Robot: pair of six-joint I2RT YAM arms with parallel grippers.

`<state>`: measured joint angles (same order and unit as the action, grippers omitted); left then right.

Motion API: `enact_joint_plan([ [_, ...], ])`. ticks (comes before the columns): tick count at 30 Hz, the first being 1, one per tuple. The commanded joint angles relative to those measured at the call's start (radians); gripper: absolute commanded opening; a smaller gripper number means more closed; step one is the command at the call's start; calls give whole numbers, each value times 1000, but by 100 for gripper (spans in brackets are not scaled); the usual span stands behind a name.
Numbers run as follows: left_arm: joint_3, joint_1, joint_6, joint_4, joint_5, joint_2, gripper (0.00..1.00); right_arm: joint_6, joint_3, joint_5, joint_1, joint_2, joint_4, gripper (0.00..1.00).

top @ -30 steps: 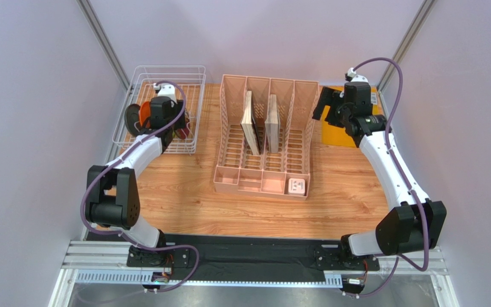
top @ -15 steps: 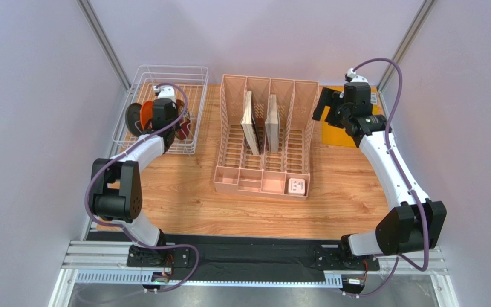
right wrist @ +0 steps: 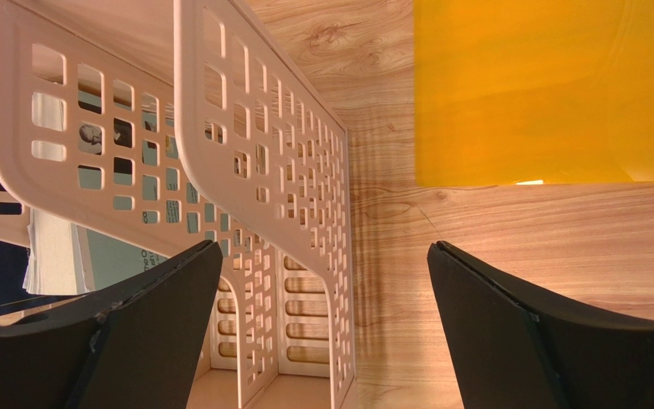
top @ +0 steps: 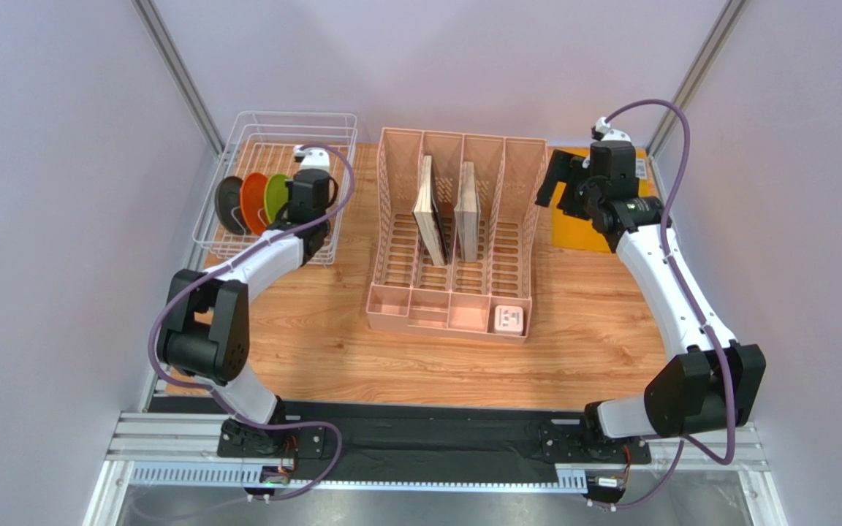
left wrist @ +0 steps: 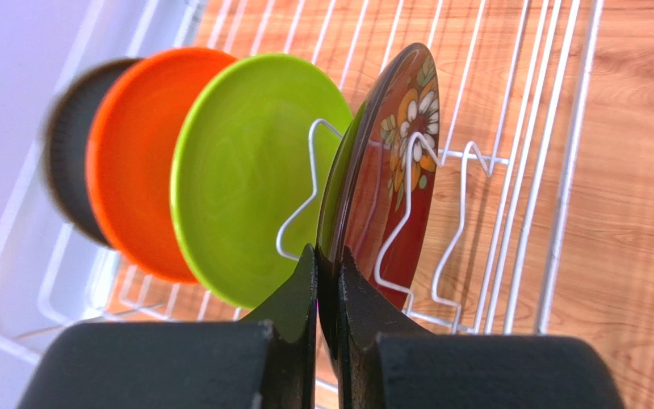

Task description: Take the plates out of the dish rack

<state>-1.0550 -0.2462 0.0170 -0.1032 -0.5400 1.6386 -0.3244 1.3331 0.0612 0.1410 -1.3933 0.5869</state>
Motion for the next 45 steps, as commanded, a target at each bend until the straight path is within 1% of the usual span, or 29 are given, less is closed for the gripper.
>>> enact_joint_plan([
  [1, -74, -51, -118, -59, -254, -94, 0, -4, 9, 9, 0, 19, -7, 100],
  [7, -106, -62, -135, 3, -258, -201, 0, -2, 9, 20, 0, 46, 1, 100],
  [9, -144, -62, -105, 78, -220, -247, 0, -5, 14, 17, 2, 56, 7, 100],
  [10, -158, -62, -91, 152, -194, -261, 0, -5, 14, 9, 2, 69, 7, 100],
  [11, -177, -62, -71, 193, -126, -290, 0, -7, 14, 3, 2, 77, 7, 100],
  [13, -221, -64, -23, 288, -71, -315, 0, -11, 11, -18, 0, 111, 8, 100],
  [14, -232, -64, 12, 312, 5, -339, 0, -13, 6, -30, 2, 125, 4, 100],
  [15, -240, -64, 29, 327, 46, -353, 0, -13, -1, -44, 2, 138, -15, 100],
  [16, -243, -65, 79, 361, 82, -365, 0, -19, -20, -91, 2, 167, -21, 100],
  [17, -241, -64, 102, 370, 148, -387, 0, -22, -28, -116, 2, 181, -31, 100],
  [19, -240, -65, 147, 399, 225, -410, 0, -27, -60, -202, 5, 221, -65, 100],
  [20, -231, -65, 193, 396, 304, -437, 0, -30, -70, -227, 6, 232, -77, 100],
  [22, -201, -68, 234, 393, 377, -468, 0, -33, -86, -288, 15, 254, -98, 100],
  [23, -191, -68, 283, 393, 435, -499, 0, -42, -89, -299, 19, 258, -101, 100],
  [29, -91, -84, 392, 404, 564, -637, 0, -68, -142, -389, 48, 272, -133, 100],
  [37, 81, -100, 515, 428, 630, -844, 0, -71, -216, -385, 153, 277, -167, 100],
  [38, 96, -105, 524, 418, 661, -856, 0, -71, -224, -389, 163, 275, -173, 100],
  [40, 133, -114, 553, 387, 701, -867, 0, -73, -244, -420, 187, 275, -205, 100],
  [42, 151, -137, 560, 364, 703, -859, 0, -84, -258, -463, 198, 275, -252, 100],
  [45, 167, -174, 563, 321, 704, -827, 0, -91, -275, -483, 232, 266, -289, 100],
])
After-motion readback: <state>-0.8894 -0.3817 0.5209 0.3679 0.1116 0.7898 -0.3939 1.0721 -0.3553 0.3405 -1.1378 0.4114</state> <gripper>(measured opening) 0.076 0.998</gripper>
